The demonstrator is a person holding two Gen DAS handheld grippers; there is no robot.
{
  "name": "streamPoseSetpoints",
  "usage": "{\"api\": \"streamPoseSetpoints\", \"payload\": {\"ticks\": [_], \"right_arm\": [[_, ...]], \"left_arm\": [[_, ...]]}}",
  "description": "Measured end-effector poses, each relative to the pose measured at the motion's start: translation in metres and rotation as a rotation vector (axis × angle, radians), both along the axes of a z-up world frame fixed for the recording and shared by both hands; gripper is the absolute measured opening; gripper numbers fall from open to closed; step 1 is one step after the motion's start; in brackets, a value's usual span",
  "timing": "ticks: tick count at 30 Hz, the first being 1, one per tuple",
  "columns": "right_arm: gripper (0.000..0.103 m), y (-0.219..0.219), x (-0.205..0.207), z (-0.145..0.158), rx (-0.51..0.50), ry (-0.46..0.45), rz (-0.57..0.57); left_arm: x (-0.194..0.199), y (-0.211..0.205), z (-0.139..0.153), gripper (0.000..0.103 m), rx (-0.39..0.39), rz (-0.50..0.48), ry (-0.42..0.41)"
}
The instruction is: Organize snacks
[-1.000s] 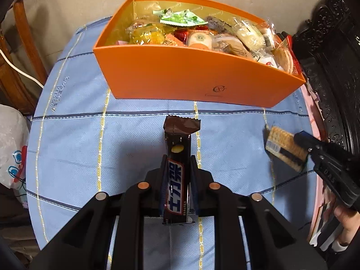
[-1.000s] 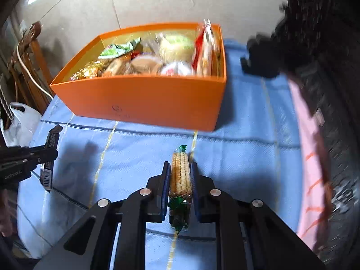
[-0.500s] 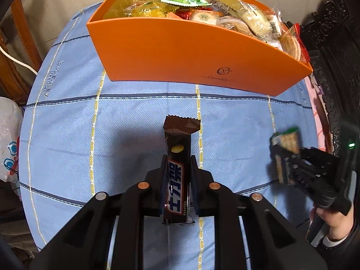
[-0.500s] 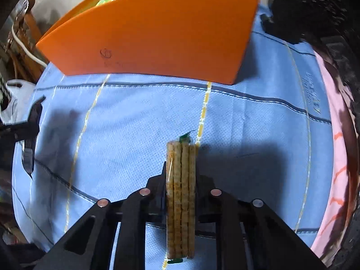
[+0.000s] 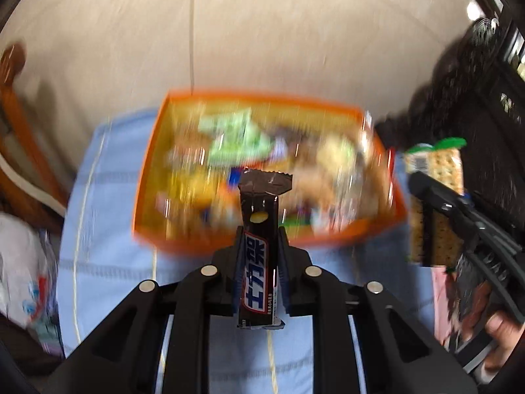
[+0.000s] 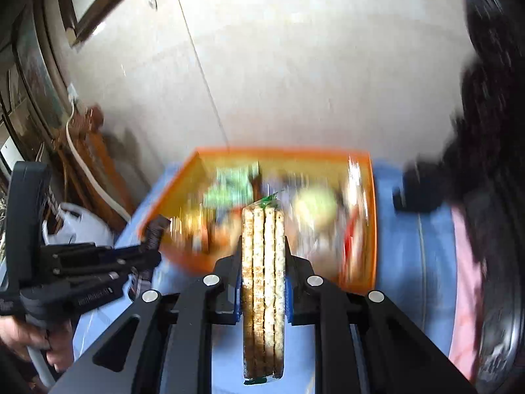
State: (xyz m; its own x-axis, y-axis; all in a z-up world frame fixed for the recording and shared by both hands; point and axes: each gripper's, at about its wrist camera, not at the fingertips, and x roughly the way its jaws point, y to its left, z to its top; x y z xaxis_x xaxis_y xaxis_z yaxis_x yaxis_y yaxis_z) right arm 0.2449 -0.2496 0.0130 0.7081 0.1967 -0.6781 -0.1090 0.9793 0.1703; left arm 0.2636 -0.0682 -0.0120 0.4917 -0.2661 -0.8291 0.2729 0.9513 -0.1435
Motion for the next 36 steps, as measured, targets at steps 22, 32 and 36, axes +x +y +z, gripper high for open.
{"api": "streamPoseSetpoints", "payload": {"ticks": [22,32,36], "right_arm": [[0.094,-0.008,-0.063,-0.021,-0.013,0.005,-0.148],[0.094,0.002,-0.107,-0.002,-0.063,-0.02,-0.146],[0.094,0.005,-0.122,0.001,-0.068,-0.015,-0.15]], "left_arm": [[-0.014,0.015,-0.013,0.099,0.126,0.129,0.004],[-0.063,0.017,0.018,0.099,0.119,0.13,-0.049],[-0.075,0.023,0.025,0.099,0.119,0.133,-0.057]]}}
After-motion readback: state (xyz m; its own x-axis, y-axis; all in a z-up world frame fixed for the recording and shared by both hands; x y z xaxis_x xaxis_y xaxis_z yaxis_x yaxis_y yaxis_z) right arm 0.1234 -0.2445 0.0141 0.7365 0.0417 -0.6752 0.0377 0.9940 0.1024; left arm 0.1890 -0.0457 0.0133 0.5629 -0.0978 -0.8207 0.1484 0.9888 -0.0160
